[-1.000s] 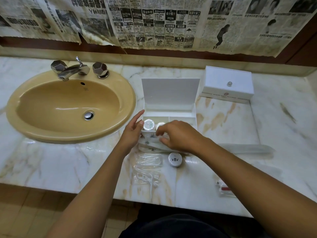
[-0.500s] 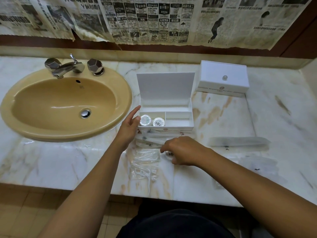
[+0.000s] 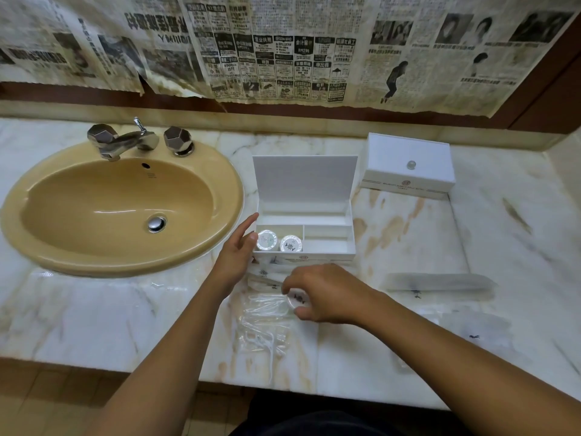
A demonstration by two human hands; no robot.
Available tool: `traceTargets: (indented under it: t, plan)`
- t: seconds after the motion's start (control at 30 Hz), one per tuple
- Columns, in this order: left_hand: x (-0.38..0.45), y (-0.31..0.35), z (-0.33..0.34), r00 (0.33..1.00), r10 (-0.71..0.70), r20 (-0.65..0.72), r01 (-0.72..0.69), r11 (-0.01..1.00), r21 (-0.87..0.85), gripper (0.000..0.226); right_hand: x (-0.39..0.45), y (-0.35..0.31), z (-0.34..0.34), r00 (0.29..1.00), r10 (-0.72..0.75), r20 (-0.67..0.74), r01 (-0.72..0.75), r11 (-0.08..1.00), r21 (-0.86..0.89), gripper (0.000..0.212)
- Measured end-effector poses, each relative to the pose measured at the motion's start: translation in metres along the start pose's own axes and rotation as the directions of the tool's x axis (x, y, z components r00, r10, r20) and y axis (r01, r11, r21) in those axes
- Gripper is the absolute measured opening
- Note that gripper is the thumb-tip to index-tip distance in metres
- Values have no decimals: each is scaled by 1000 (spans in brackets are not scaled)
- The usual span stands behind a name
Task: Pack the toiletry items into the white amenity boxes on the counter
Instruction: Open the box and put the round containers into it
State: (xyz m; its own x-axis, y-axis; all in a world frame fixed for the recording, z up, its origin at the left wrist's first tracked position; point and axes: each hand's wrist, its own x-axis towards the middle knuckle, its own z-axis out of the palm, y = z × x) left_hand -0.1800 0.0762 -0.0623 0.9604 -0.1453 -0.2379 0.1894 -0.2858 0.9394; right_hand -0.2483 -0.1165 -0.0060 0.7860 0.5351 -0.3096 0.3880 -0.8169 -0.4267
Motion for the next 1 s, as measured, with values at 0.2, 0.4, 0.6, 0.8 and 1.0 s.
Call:
traceTargets:
  t: [0.2,0.4,0.6,0.8,1.0]
  plan:
    - [1,-1,-1,1000,20,-6,-20,1000,-24,37,26,1,-32,952,124,-279,-110,992,67,28]
    - [5,-6,-2,1000,2,-6,-2,1000,-25,37,54,13,-39,908,208,-364,-198,978,64,30]
    - [4,-3,-1,1000,-6,-10,6,999,-32,39,68,16,-34,922,210,-325,-230,973,-24,23]
    - [2,-1,-2,1000,5,-14,-6,999,-43,39,73,16,-33,938,223,-267,-255,963,-90,26]
    - [1,1,-1,1000,9,-16,-9,999,-38,40,72,13,-34,938,241,-250,-275,955,-112,25]
